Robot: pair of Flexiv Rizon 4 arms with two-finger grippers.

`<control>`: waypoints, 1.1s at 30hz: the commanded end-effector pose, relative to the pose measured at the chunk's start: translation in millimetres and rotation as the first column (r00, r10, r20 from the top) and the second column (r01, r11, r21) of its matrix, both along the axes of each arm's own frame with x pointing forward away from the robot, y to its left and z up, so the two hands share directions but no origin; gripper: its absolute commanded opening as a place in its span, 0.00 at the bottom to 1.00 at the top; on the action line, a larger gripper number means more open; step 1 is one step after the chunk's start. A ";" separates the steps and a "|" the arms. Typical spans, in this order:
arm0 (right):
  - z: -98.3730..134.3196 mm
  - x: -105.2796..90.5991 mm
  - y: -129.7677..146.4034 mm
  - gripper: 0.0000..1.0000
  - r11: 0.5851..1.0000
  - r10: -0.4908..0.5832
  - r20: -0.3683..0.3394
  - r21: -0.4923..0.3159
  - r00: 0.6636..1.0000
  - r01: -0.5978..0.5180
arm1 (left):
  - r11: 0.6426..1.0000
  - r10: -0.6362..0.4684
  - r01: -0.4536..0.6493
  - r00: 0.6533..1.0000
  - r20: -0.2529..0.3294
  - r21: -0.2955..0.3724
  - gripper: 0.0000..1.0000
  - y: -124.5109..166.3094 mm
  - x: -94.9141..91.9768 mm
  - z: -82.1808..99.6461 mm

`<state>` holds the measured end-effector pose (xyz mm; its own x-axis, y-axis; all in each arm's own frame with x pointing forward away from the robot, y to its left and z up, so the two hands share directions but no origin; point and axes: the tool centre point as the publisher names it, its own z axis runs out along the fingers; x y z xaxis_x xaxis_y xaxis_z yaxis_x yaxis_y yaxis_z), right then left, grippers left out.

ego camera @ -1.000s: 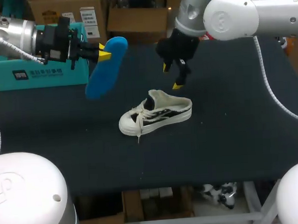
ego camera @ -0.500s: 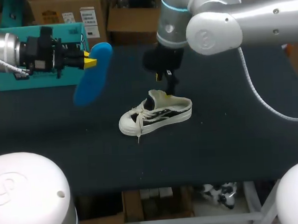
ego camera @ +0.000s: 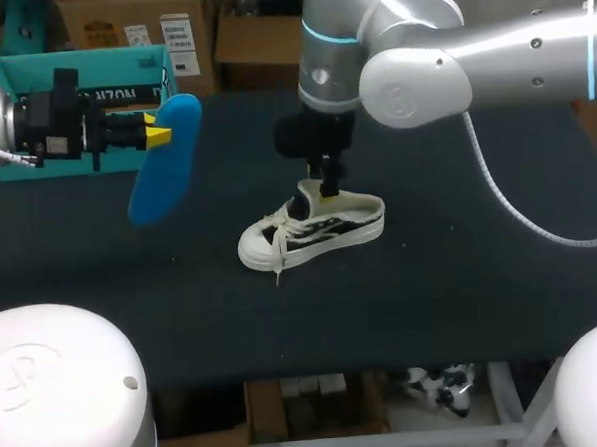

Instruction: Open the shoe tongue, take the insole out of the shoe, put the insole back into the shoe, and pack the shoe into the shoebox

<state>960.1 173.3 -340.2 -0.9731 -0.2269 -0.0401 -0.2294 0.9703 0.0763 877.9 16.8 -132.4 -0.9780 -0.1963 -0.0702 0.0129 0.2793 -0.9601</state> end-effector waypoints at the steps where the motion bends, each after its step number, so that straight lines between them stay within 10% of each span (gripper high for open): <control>1: -1.2 4.5 12.5 0.44 0.998 -0.016 -0.020 -0.063 1.000 0.015 | 1.000 0.004 -0.004 1.000 0.001 -0.006 0.00 1.0 -2.6 -3.9; 5: -5.8 3.7 13.4 0.40 0.997 -0.027 -0.026 -0.068 0.999 0.025 | 1.000 -0.002 0.002 1.000 -0.003 -0.005 0.00 1.5 -1.0 -6.7; 8: -7.4 2.5 13.6 0.00 0.996 -0.036 -0.028 -0.079 0.999 0.034 | 1.000 -0.006 0.006 1.000 -0.004 -0.006 0.00 1.5 -0.5 -6.9; 23: 7.5 -14.3 1.1 0.00 0.973 -0.227 -0.008 -0.038 0.974 0.227 | 0.994 -0.103 0.104 0.994 0.025 -0.037 0.00 -14.6 13.6 -0.7; 33: 27.2 -21.7 -10.2 0.00 0.844 -0.527 -0.073 0.071 0.847 0.531 | 0.955 -0.287 0.291 0.956 0.067 -0.053 0.00 -49.4 59.3 18.5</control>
